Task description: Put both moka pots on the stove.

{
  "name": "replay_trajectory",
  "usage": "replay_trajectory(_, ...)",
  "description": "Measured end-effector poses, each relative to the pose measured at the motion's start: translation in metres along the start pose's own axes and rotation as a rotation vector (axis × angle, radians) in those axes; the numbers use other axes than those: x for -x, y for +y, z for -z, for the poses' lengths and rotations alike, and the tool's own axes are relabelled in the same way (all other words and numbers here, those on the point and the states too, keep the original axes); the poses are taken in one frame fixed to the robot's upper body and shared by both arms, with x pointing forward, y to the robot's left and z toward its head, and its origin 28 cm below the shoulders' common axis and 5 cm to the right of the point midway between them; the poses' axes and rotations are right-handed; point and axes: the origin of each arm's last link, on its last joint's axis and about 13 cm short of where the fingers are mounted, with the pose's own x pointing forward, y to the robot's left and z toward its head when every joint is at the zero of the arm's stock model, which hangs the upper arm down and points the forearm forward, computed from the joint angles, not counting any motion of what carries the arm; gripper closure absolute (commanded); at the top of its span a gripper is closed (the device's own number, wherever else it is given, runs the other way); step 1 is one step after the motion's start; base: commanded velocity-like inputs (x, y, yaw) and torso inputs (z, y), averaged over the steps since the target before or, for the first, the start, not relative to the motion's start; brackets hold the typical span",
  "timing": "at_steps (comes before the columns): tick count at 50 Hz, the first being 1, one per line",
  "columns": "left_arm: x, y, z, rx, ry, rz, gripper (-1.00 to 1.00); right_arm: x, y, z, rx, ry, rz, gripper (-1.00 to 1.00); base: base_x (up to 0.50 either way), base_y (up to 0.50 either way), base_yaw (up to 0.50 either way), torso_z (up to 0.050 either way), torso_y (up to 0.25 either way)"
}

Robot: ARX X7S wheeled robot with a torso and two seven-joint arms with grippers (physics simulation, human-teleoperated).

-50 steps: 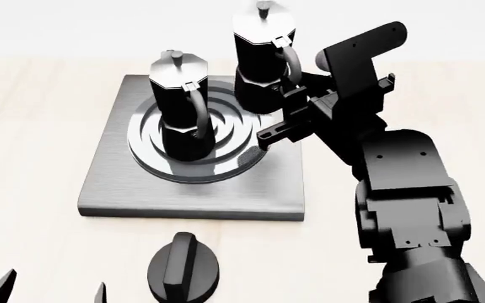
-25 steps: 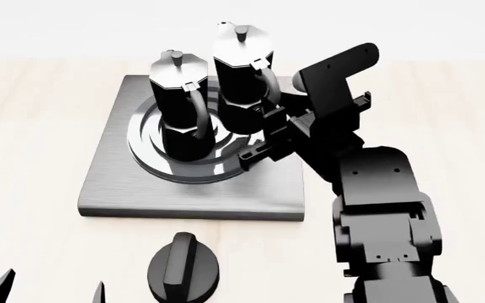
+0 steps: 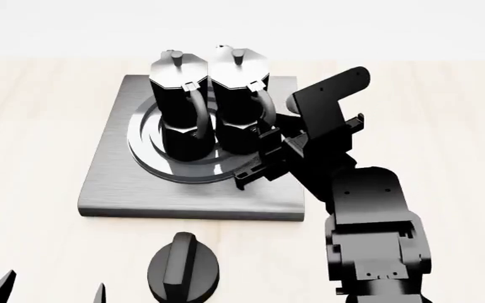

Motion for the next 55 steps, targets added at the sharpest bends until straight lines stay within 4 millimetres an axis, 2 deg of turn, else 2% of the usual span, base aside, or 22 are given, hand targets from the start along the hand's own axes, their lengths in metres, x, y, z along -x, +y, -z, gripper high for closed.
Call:
replay_trajectory(1,0.000,0.000,0.000,0.000,0.000,0.000,-1.00,0.000,0.000,0.001,-0.001,0.000,0.001,1.00,0.00,0.00,0.00,0.000,0.000)
replay_trajectory(2,0.000,0.000,0.000,0.000,0.000,0.000,-1.00,0.000,0.001,0.001,-0.002,0.000,0.001,-1.00,0.00,0.00,0.00,0.000,0.000)
replay_trajectory(17,0.000,0.000,0.000,0.002,0.001,0.003,-1.00,-0.001,0.002,0.000,-0.010,-0.032,0.016,-1.00,0.00,0.00,0.00,0.000,0.000)
replay_trajectory(25,-0.001,0.000,0.000,0.001,0.002,0.003,-1.00,-0.003,0.000,-0.007,-0.014,-0.086,0.018,-1.00,0.00,0.00,0.00,0.000,0.000)
replay_trajectory(32,-0.001,-0.001,0.000,0.001,0.002,0.004,-1.00,0.000,0.004,-0.017,-0.021,-0.168,0.127,-1.00,0.00,0.00,0.00,0.000,0.000)
replay_trajectory(38,0.000,-0.001,0.000,0.001,0.001,0.004,-1.00,0.011,0.015,-0.035,0.034,-0.276,0.246,-1.00,0.00,0.00,0.00,0.000,0.000)
replay_trajectory(44,0.000,0.000,-0.001,0.001,0.000,0.002,-1.00,0.030,0.027,-0.043,0.063,-0.355,0.338,-1.00,0.00,0.00,0.00,0.000,0.000)
replay_trajectory(55,0.000,0.001,-0.001,0.003,-0.002,-0.003,-1.00,0.065,0.051,-0.030,0.065,-0.406,0.431,-1.00,0.00,0.00,0.00,0.000,0.000)
